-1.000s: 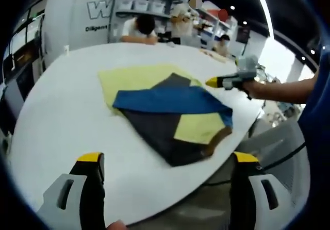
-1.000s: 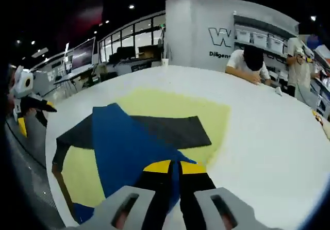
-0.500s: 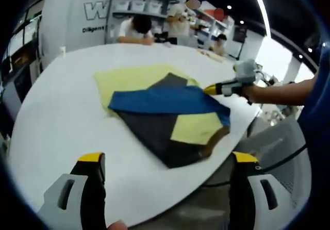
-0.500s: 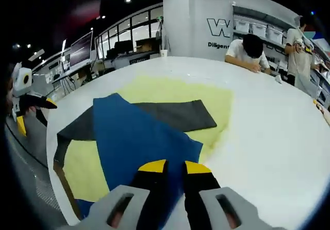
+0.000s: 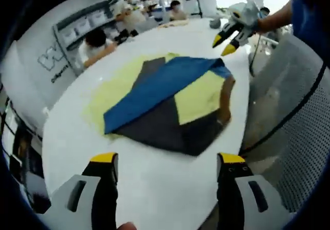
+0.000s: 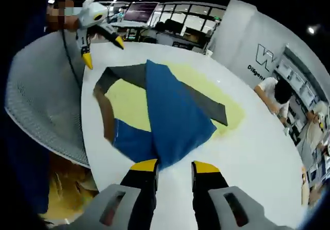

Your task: Fold the garment on the visible template until the final outline fits inside the template.

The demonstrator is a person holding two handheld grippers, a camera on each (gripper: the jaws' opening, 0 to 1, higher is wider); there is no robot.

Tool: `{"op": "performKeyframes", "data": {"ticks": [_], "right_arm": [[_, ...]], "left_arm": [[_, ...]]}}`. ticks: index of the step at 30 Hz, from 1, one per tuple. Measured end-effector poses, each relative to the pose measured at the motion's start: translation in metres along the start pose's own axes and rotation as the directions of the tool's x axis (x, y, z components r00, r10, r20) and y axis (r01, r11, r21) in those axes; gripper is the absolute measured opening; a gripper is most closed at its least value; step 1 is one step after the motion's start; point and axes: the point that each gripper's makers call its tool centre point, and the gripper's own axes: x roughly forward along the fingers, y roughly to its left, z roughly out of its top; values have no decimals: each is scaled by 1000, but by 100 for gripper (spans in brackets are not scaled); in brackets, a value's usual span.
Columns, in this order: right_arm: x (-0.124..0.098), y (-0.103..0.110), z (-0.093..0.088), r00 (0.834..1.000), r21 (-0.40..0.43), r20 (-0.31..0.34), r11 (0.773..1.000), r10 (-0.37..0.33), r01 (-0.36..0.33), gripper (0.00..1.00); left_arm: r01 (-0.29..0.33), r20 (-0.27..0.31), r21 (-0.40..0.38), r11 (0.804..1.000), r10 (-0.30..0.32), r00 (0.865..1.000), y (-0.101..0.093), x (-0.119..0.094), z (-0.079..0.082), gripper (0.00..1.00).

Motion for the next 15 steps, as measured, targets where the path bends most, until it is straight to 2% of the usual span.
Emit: {"op": "performKeyframes", "data": {"ticks": [3, 5, 9, 11, 12, 15], "right_arm": [[-3, 8, 5, 1000, -109, -12, 994, -3, 2, 25], [-3, 12, 9, 1000, -161, -4, 987, 0, 0, 26], [-5, 17, 11, 1000, -244, -24, 970, 11, -16, 29], [0, 19, 4, 999, -266, -32, 963, 27, -35, 31], [2, 19, 1, 999, -306, -37, 951, 25, -35, 32], [4, 22, -6, 998, -337, -53, 941, 27, -44, 32]], "left_arm": [[-7, -2, 52, 999, 7, 1000, 1, 4, 0, 69], [-10, -14, 132, 991, 12, 1000, 2, 10, 0, 69], [6, -8, 178, 984, -4, 1000, 0, 15, 2, 69], [18, -13, 221, 975, -16, 1000, -1, 19, 2, 69], [19, -15, 226, 974, -16, 1000, -1, 20, 1, 69], [15, -6, 255, 967, -14, 1000, 0, 23, 4, 67]]}}
